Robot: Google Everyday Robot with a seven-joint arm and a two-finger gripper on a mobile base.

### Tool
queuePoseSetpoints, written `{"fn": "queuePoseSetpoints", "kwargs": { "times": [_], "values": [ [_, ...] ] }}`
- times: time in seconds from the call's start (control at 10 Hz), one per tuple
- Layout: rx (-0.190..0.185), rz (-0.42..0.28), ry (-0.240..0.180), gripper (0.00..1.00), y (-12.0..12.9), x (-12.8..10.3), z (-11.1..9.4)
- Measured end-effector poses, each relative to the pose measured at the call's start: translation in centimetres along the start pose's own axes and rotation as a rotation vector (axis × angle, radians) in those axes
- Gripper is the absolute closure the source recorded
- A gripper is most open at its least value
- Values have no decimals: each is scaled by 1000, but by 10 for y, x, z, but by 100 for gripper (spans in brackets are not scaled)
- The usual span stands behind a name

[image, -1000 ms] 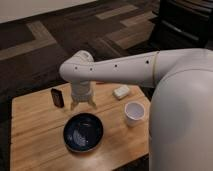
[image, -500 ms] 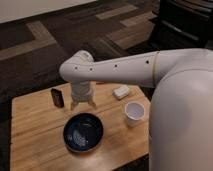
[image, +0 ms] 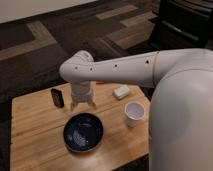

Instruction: Place the pepper on the white sponge

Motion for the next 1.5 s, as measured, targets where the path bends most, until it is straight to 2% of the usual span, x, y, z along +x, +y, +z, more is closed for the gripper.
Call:
{"fn": "queuePoseSetpoints", "kwargs": {
  "times": [0.4, 0.6, 0.8, 0.9, 1.0, 1.1, 1.3, 1.4, 1.5],
  "values": [
    [67, 99, 20, 35, -41, -17, -11],
    [113, 153, 17, 35, -72, -34, -11],
    [158, 175, 0, 35, -98, -56, -10],
    [172, 177, -14, 35, -106, -66, -10],
    [190, 175, -46, 35, -117, -85, -11],
    [189, 163, -83, 35, -121, -106, -12],
    [163, 147, -163, 35, -119, -145, -16],
    [151, 147, -191, 35, -116, -156, -19],
    [151, 149, -192, 35, -117, -156, -19]
  ]
}}
